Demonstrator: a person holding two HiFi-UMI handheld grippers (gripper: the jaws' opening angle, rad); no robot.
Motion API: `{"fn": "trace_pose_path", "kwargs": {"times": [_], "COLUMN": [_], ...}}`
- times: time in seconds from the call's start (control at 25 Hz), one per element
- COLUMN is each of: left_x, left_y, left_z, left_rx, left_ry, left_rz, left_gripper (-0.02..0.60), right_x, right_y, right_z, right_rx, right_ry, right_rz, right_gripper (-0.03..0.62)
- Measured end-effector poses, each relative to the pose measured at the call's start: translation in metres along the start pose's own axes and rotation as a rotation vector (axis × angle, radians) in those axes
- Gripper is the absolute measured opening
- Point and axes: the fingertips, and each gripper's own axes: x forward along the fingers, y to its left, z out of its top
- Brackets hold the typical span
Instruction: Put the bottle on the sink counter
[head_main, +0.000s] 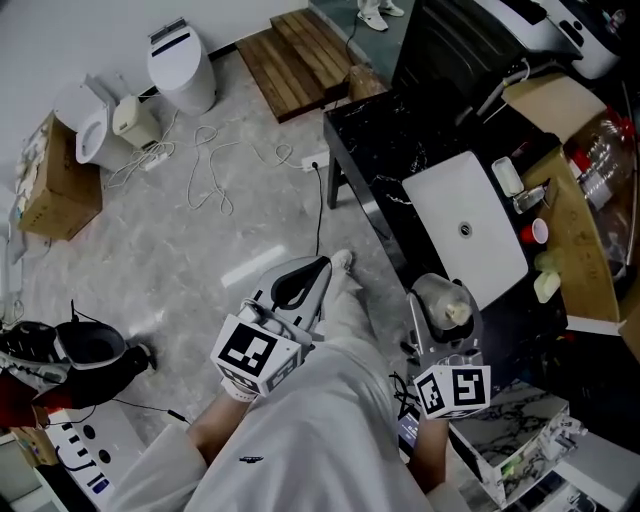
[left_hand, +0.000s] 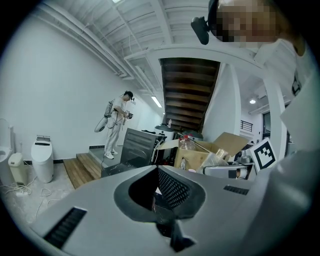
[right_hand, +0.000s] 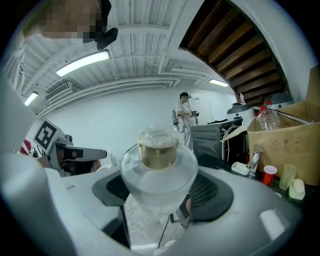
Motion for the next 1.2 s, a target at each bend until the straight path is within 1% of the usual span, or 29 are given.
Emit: {"fn": "trace_pose_path", "kwargs": {"times": [0.24, 0.4, 0.48, 0.64, 0.76, 0.96, 1.2], "left_x": [0.040, 0.075, 0.090, 0.127, 0.153, 0.202, 0.256], "left_y": [0.032, 0.062, 0.072, 0.095, 0.112, 0.133, 0.146], "left_z": [0.005, 0.018, 0.031, 0.060, 0.076, 0.085, 0.100], "left_rx": [0.024, 0.022, 0.027, 0.057, 0.050, 0.035, 0.052], "left_ry": [0.012, 0.036, 0.048, 0.051, 0.049, 0.065, 0.080], "left_rz": [-0.003, -0.006, -0.018, -0.045, -0.057, -0.096, -0.146], "left_gripper": [0.008, 0.008, 0.008, 0.008, 0.008, 0.008, 0.008], "right_x": [0.044, 0.081, 0.099, 0.136, 0.163, 0.200, 0.234], "right_y": [-0.020, -0.040, -0.048, -0.062, -0.071, -0.091, -0.127], "right_z": [0.001, 0.006, 0.011, 0.024, 0.035, 0.054, 0.075], "right_rx": [0.016, 0.039, 0.058, 0.052, 0.053, 0.033, 0.028], "right_ry": [-0.010, -0.017, -0.008, 0.000, 0.008, 0.011, -0.009], "right_rz": [-0.017, -0.063, -0.084, -0.118, -0.132, -0.159, -0.207], "right_gripper": [0.344, 0.345, 0.345, 0.345, 0.345, 0.344, 0.345]}}
